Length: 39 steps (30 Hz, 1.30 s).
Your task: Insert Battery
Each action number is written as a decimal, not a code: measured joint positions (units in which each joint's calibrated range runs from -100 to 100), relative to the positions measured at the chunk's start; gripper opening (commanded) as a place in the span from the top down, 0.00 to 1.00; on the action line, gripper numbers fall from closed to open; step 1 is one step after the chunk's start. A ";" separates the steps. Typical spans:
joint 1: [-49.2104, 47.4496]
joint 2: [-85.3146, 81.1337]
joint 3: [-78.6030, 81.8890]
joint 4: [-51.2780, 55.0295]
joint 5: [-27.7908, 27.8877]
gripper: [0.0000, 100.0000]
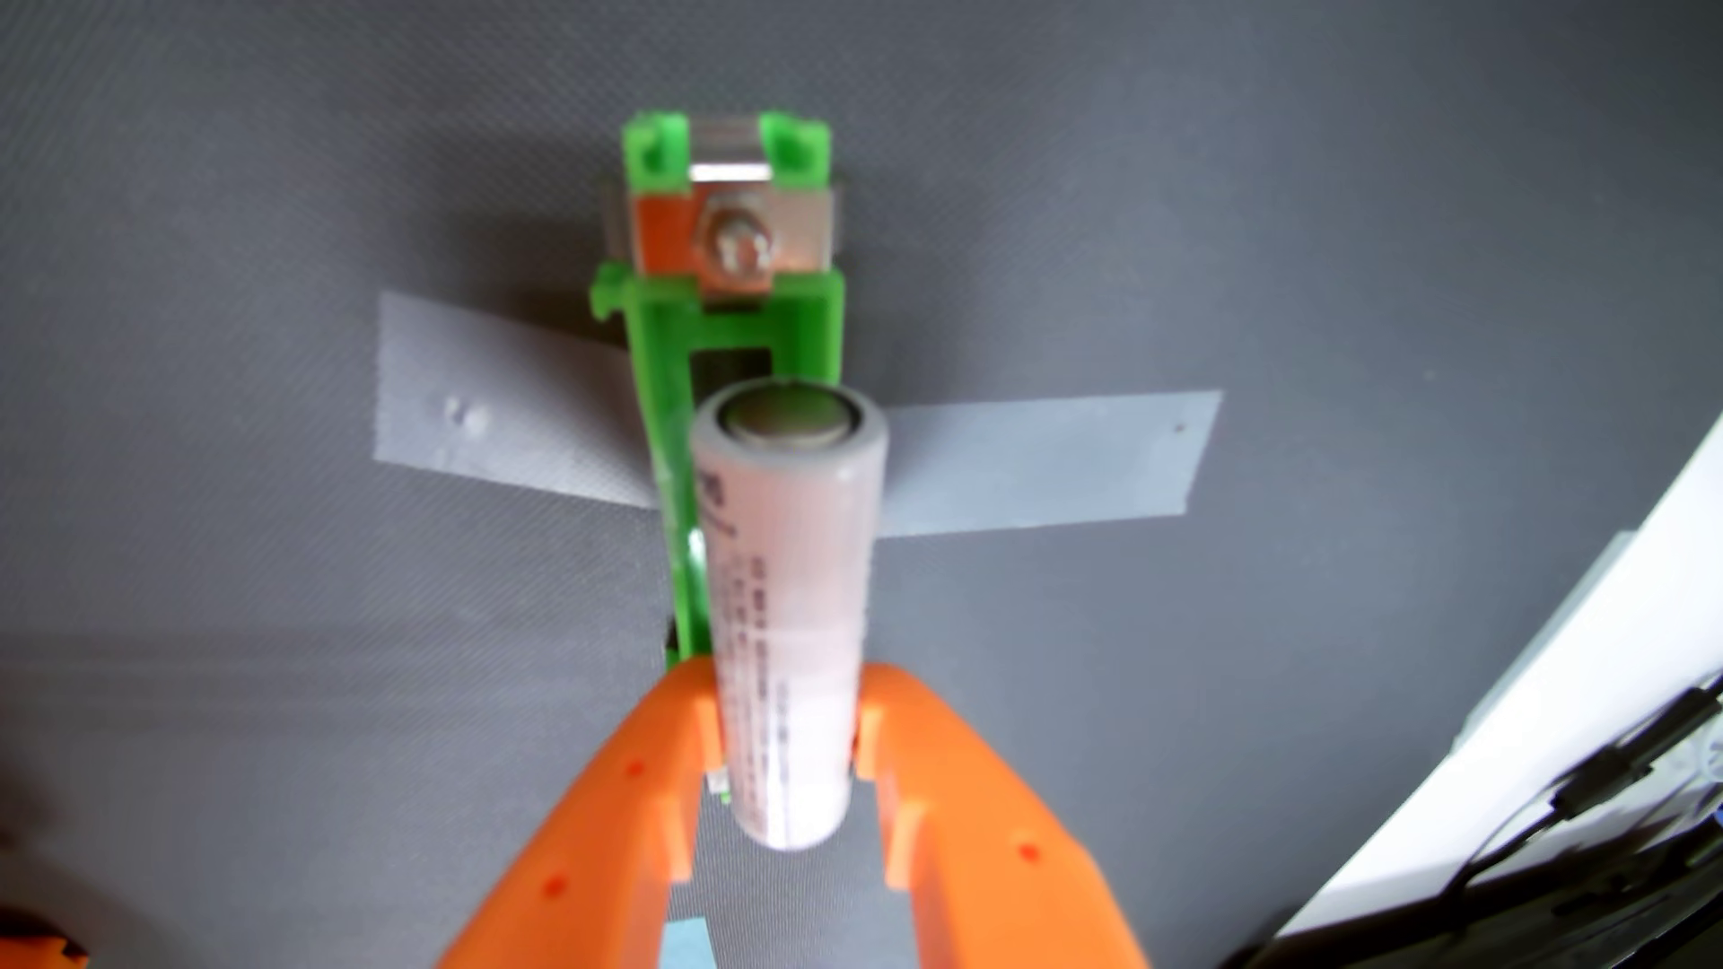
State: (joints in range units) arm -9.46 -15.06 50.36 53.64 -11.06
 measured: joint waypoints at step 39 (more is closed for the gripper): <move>-0.25 0.00 0.00 0.00 1.53 0.98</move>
State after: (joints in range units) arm -9.71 -15.06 50.36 53.64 -9.53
